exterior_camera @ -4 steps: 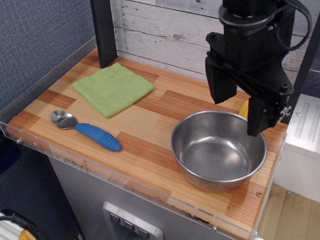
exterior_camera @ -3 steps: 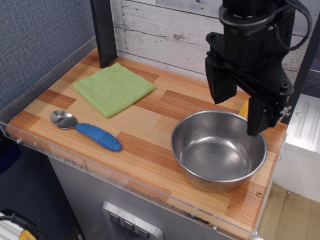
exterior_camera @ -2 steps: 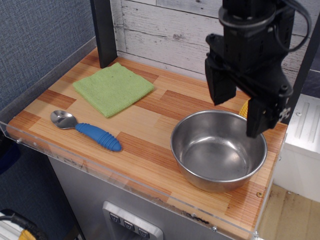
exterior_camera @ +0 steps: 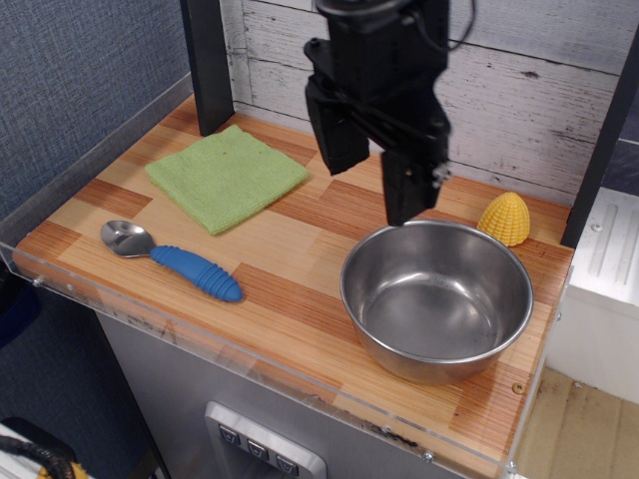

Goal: Move the cloth directly above the bowl and to left of corn.

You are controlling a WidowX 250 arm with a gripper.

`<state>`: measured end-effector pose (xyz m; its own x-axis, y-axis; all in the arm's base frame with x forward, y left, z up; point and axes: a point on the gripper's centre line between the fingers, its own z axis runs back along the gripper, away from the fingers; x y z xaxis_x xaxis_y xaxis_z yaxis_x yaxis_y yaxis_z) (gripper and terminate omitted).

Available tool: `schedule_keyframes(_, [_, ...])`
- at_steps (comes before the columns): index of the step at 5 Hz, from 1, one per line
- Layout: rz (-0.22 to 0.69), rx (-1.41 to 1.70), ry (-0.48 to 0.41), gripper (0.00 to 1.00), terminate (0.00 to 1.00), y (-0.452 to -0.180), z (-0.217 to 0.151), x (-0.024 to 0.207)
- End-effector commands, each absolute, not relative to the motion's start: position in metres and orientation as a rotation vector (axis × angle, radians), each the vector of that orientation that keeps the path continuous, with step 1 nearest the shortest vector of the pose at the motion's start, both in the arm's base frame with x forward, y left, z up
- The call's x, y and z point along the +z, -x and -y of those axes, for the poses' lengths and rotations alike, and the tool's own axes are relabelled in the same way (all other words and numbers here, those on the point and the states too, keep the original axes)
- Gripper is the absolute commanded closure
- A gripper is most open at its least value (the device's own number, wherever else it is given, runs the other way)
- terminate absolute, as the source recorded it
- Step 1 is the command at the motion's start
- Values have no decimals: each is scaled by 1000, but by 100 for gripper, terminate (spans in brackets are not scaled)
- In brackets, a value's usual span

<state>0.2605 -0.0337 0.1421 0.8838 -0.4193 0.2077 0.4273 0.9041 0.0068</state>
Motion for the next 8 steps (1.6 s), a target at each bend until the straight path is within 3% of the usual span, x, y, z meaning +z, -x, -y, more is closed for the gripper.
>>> schedule_keyframes(1, [244, -253, -9, 0, 0, -254, -48, 146])
schedule_keyframes(3, [250, -74, -30, 0, 0, -266, -123, 129])
schedule_keyframes(5, [224, -6, -50, 0, 0, -287, -161, 105])
schedule_keyframes(8, [209, -12, -79, 0, 0, -343, -157, 69])
